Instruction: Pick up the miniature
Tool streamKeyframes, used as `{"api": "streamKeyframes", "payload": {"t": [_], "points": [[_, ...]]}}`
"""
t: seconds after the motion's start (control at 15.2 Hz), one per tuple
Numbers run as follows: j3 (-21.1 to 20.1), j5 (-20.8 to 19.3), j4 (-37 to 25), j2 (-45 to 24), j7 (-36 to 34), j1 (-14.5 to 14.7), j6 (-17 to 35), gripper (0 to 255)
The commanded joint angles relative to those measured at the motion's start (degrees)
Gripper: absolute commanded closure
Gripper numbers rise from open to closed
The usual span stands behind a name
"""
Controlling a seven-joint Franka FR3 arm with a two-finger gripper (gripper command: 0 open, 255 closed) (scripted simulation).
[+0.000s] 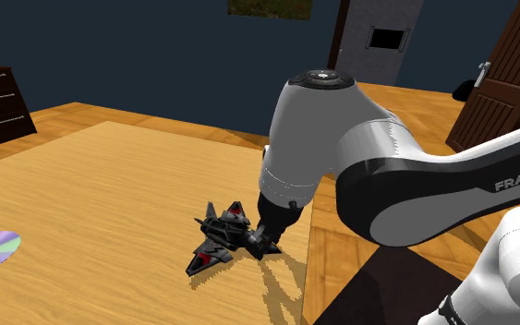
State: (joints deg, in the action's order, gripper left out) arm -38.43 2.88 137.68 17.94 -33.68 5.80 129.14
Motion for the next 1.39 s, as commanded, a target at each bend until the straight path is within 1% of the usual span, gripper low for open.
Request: {"api": "streamKeyframes", "payload": {"t": [0.0, 0.2, 1.19, 1.32], "points": [[0.04, -0.06, 0.38, -0.21, 0.00, -0.09, -0.08, 255], [0.05, -0.07, 0.28, -0.23, 0.02, -0.12, -0.15, 255], [3.11, 1.83, -7.81, 4.31, 3.07, 0.74, -12.24, 255], [3.14, 1.84, -7.90, 4.34, 3.09, 0.74, -12.36, 255]]}}
